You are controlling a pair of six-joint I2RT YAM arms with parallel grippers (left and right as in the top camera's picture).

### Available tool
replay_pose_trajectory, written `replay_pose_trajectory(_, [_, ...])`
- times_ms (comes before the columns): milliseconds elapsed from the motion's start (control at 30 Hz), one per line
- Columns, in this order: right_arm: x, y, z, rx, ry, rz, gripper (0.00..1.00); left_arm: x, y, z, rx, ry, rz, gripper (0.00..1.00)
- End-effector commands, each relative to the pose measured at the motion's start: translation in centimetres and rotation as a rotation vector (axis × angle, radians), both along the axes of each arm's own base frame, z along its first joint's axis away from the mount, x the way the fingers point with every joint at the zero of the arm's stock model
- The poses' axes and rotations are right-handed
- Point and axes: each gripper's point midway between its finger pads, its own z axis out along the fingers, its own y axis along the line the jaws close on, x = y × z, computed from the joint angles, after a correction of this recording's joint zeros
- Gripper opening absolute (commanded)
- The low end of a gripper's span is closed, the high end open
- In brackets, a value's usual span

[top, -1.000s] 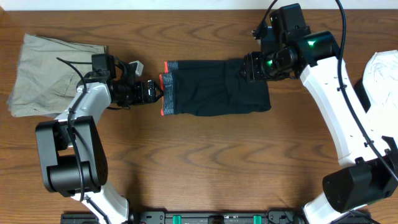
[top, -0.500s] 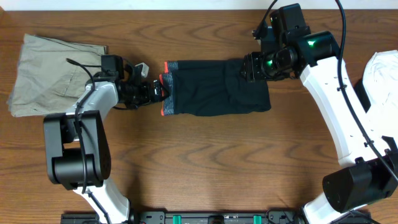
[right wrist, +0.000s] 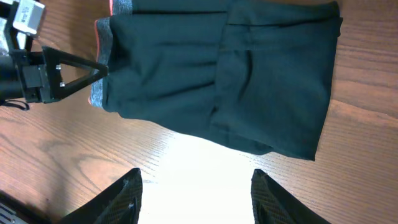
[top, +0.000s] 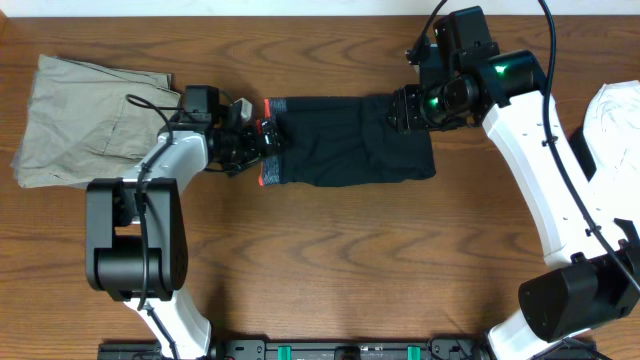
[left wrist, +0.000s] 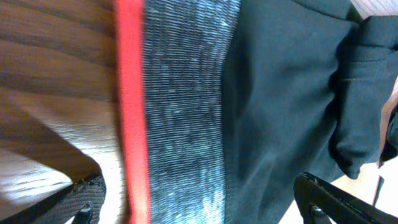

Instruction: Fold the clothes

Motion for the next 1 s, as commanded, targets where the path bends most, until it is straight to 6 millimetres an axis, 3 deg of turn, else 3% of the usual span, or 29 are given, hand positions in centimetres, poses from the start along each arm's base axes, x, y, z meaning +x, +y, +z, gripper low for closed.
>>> replay_pose_trajectory(0, [0.0, -0.2, -0.2, -0.014, -0.001, 0.015, 0.54, -0.6, -1.0, -1.6, -0.014, 0.06, 0.015, 0.98])
replay_pose_trajectory(133, [-0.2, -0.3, -0.3, -0.017, 0.006, 0.015, 0.53, -0.3, -1.7, -2.7, -0.017, 0.064, 0.012, 0.99])
replay_pose_trajectory(333, [-0.3, -0.3, -0.4, -0.024, 0.009, 0.021, 0.51, -0.1, -1.9, -3.4, -0.015, 0.056, 0.003, 0.72])
replay_pose_trajectory(533, [-0.4, -0.4, -0.4, -0.025, 0.013, 0.021, 0.51, 0.2, -1.9, -3.3, -0.007, 0.028, -0.015, 0.08])
replay_pose_trajectory(733, [-0.6, -0.6, -0.6, -0.041, 0.021, 0.024, 0.51, 0.0, -0.9, -3.2, 0.014, 0.03, -0.016, 0.06])
replay_pose_trajectory(967, [-0.7, -0.7, -0.6, -0.043, 0.026, 0.024, 0.5, -0.6, 4.5, -2.4, 0.186, 0.053, 0.077, 0.06])
